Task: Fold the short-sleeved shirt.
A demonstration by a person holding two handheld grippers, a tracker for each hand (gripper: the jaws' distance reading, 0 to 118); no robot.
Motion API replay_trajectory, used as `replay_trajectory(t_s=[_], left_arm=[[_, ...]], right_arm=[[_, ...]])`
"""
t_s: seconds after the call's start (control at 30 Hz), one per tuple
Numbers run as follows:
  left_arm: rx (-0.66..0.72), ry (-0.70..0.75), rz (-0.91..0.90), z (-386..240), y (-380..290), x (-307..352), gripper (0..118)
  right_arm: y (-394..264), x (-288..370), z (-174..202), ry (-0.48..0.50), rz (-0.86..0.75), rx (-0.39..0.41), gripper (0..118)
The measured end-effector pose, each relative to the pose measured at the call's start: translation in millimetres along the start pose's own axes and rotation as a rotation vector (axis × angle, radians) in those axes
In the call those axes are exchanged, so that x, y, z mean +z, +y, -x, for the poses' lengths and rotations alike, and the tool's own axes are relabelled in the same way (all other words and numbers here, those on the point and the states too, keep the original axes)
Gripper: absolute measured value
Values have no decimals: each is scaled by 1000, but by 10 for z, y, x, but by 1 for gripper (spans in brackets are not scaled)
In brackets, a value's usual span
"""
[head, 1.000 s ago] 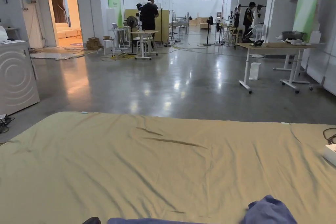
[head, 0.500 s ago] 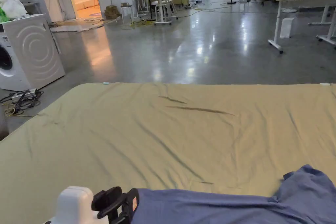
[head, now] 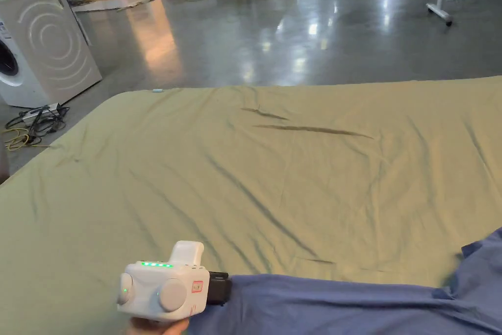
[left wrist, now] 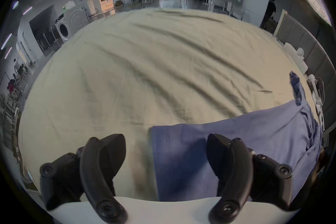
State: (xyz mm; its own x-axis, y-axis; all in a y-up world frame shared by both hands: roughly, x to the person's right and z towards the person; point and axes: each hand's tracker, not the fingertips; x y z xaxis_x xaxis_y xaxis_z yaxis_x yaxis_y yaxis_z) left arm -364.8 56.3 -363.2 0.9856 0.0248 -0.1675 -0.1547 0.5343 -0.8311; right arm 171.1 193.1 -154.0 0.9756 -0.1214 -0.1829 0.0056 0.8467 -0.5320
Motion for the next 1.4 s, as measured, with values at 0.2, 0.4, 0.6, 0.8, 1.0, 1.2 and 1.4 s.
replay_trajectory(t_s=[0.2, 0.4, 0.6, 0.8, 1.0, 1.2, 1.4], left_arm=[[-205, 17, 20, -383, 10, 97, 10], [-222, 46, 78, -430, 34, -147, 8], [-169, -3, 135, -434, 106, -71, 8], [-202, -12, 191, -490, 175, -28, 8], [-199, -27, 217, -437, 263, -49, 8], [-194, -36, 222, -416, 288, -65, 8], [-170, -33, 183, -395, 220, -58, 8]], right_arm=[[-5, -119, -61, -17, 10, 3, 0], [194, 61, 132, -88, -201, 183, 0], [156, -156, -78, -89, -178, 219, 7], [327, -1167, -852, 23, 120, -32, 65], [675, -2442, -1551, 7, 442, -213, 79], [689, -3250, -1569, -187, 579, -66, 71], [672, -3169, -1235, -194, 548, 69, 0]])
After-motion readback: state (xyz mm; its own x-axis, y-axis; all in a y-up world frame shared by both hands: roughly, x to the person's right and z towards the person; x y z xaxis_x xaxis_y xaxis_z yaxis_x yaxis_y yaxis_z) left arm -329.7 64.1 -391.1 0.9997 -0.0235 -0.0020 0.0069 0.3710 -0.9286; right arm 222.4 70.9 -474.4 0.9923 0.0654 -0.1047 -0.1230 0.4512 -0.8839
